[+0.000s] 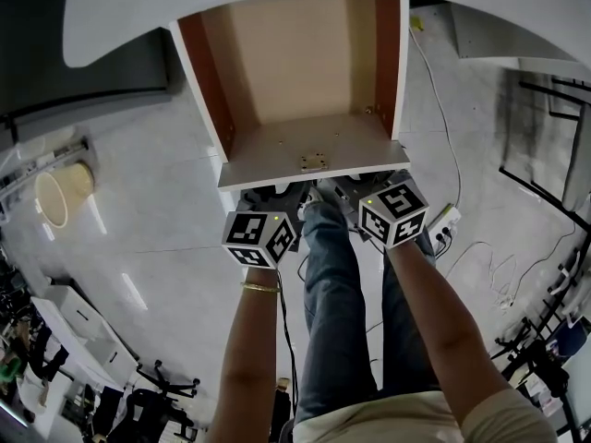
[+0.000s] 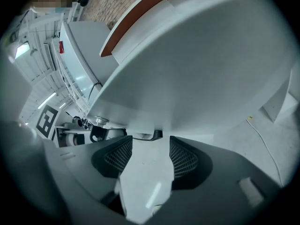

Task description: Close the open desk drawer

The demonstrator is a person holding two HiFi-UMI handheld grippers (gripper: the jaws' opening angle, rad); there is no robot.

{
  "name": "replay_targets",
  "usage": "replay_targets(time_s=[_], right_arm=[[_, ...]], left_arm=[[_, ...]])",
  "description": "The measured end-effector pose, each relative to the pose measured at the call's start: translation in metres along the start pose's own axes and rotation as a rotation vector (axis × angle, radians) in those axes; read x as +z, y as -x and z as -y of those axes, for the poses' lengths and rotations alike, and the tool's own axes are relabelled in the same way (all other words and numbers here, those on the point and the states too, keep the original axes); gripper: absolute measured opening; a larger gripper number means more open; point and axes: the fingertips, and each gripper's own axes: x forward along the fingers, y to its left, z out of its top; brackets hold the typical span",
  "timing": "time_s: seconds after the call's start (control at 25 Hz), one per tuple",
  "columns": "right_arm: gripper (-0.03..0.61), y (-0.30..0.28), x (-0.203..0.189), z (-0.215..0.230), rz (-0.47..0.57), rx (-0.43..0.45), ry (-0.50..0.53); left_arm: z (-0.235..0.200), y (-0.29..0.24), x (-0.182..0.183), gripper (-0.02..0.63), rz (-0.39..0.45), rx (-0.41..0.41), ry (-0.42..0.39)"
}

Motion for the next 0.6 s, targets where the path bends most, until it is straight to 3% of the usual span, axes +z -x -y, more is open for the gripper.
replay_targets(time_s=[0.6], right_arm=[[0.155, -0.0033, 0.0078, -0.0016, 0.017, -0.019, -0.039]], left_arm=[[0.0025, -0.0047, 0.0039, 0.246, -0.016, -0.004, 0.000]])
